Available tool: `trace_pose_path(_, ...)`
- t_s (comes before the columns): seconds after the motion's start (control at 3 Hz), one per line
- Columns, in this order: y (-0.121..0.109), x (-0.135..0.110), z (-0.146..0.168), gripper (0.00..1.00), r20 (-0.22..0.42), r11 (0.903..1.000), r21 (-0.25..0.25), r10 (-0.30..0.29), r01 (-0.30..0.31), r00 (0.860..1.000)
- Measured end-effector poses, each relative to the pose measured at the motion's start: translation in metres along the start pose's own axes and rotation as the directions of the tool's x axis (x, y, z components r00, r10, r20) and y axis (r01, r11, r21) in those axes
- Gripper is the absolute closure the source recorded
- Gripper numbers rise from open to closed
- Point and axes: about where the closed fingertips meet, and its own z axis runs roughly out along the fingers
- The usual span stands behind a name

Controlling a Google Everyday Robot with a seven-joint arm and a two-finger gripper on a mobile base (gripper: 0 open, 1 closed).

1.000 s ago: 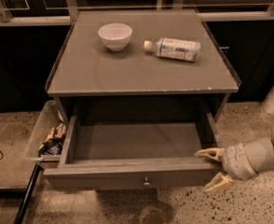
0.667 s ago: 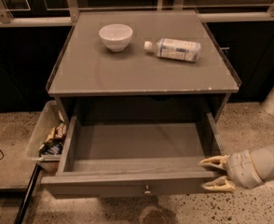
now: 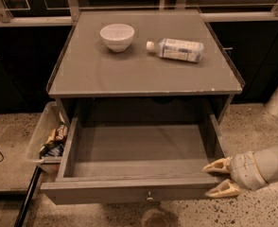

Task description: Open top drawer

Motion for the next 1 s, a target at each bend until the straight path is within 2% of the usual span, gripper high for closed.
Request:
trace_pose_path(0.33,0.0,0.0,0.0,0.1,0.0,1.0,0.0,0.0,0.0,1.0)
trace_pose_path(0.67,0.0,0.0,0.001,0.0,0.0,1.0,-0.002,0.001,-0.001,1.0)
trace_pose_path(1.0,-0.018,-0.016,-0.009,0.0,-0.026,0.9995,0.007,-0.031,0.031,0.999)
